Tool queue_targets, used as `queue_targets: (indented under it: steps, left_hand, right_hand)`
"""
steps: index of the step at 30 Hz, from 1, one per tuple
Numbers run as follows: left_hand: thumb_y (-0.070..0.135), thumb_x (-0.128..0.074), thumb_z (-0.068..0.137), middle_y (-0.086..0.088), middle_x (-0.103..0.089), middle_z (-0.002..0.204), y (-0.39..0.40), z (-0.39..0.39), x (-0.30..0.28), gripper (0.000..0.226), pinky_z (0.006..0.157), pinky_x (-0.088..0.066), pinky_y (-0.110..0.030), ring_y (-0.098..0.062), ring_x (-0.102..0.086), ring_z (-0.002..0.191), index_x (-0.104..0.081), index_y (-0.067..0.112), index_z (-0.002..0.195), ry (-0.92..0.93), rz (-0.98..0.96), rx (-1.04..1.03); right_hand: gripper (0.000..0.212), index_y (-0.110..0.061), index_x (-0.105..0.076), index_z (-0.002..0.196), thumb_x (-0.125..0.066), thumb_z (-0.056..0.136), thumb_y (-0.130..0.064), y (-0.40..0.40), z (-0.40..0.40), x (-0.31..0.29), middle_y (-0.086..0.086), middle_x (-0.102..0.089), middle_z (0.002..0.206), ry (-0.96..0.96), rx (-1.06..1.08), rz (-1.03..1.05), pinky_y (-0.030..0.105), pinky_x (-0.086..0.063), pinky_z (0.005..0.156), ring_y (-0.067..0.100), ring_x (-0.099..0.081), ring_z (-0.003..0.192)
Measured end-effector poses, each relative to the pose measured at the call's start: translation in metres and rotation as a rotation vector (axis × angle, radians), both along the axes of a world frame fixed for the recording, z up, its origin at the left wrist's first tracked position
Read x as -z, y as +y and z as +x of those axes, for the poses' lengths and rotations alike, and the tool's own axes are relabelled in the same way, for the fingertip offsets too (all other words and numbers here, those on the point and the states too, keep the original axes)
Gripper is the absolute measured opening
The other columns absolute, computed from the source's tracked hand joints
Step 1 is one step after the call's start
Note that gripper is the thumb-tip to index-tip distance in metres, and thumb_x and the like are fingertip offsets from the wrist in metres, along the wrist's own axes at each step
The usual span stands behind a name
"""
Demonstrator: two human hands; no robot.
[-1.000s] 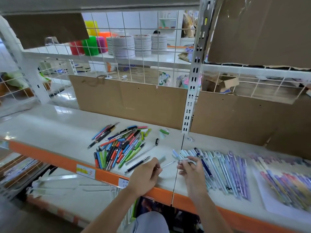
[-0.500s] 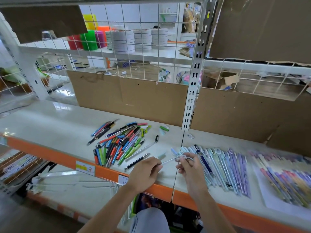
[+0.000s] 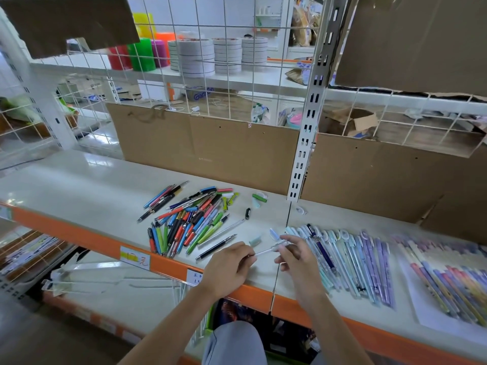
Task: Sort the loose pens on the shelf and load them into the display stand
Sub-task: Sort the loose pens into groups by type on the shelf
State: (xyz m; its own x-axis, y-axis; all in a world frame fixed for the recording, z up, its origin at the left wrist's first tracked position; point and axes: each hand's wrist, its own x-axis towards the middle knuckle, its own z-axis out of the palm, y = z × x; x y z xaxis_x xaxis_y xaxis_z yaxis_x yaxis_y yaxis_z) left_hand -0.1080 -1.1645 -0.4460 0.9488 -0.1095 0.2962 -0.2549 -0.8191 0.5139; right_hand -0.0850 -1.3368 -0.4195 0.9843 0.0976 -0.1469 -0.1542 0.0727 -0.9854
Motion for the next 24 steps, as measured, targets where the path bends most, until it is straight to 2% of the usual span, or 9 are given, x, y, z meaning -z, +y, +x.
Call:
queue_targets:
  steps: [6,10,14,16,19,21,24]
  left_hand:
    - [0.018,-0.058,0.087,0.008,-0.054,0.075,0.003,0.004,-0.002,0.01,0.064,-0.042,-0.028,-0.011,-0.05,0.069,-0.061,0.011,0.081,0.016,-0.15,0.009]
    - [0.012,-0.061,0.086,0.003,-0.054,0.075,0.005,0.006,0.0,0.009,0.064,-0.043,-0.032,-0.015,-0.051,0.068,-0.059,0.011,0.078,0.023,-0.126,-0.023]
    - [0.015,-0.061,0.088,0.006,-0.054,0.075,0.002,0.006,-0.001,0.01,0.065,-0.042,-0.03,-0.012,-0.05,0.069,-0.06,0.01,0.079,0.003,-0.136,-0.027]
    - [0.022,-0.06,0.09,0.003,-0.057,0.076,-0.001,0.007,-0.004,0.014,0.066,-0.043,-0.029,-0.013,-0.051,0.071,-0.063,0.011,0.082,0.004,-0.151,-0.025]
    - [0.037,-0.051,0.094,0.002,-0.054,0.079,-0.002,0.009,-0.008,0.03,0.064,-0.042,-0.028,-0.013,-0.053,0.071,-0.065,0.013,0.084,0.043,-0.13,-0.009]
    - [0.034,-0.047,0.097,0.003,-0.051,0.085,0.003,0.014,-0.01,0.031,0.067,-0.042,-0.027,-0.014,-0.054,0.074,-0.065,0.011,0.089,0.049,-0.14,-0.08]
    - [0.027,-0.048,0.096,0.002,-0.052,0.096,0.02,0.024,-0.008,0.019,0.078,-0.044,-0.028,-0.014,-0.052,0.086,-0.063,0.014,0.097,-0.013,-0.043,-0.304]
  right_hand:
    - [0.013,-0.017,-0.063,0.1,-0.06,0.09,-0.01,0.002,0.002,0.004,0.003,-0.071,0.085,-0.044,-0.033,-0.096,0.02,-0.048,0.061,0.007,-0.064,0.067]
    - [0.009,-0.006,-0.062,0.097,-0.06,0.091,-0.012,0.006,0.005,0.006,0.007,-0.07,0.073,-0.062,-0.052,-0.165,0.017,-0.047,0.054,0.008,-0.062,0.059]
    - [0.019,-0.006,-0.061,0.09,-0.058,0.093,-0.025,0.009,0.007,0.004,0.004,-0.068,0.064,-0.029,-0.043,-0.229,0.018,-0.042,0.05,0.006,-0.057,0.052]
    - [0.021,-0.007,-0.058,0.089,-0.056,0.094,-0.028,0.015,0.01,0.001,0.004,-0.07,0.071,0.004,-0.024,-0.21,0.02,-0.042,0.05,0.008,-0.06,0.055]
    - [0.013,-0.009,-0.053,0.088,-0.055,0.094,-0.02,0.026,0.022,-0.008,0.009,-0.072,0.083,0.044,-0.05,-0.108,0.02,-0.041,0.047,0.013,-0.065,0.06]
    - [0.009,-0.008,-0.052,0.088,-0.054,0.094,-0.016,0.029,0.036,-0.019,0.009,-0.07,0.077,-0.006,-0.048,-0.101,0.02,-0.037,0.045,0.01,-0.057,0.052]
    - [0.013,-0.01,-0.054,0.089,-0.055,0.094,-0.022,0.027,0.057,-0.034,0.004,-0.064,0.072,-0.17,-0.072,-0.381,0.022,-0.037,0.055,0.01,-0.05,0.057]
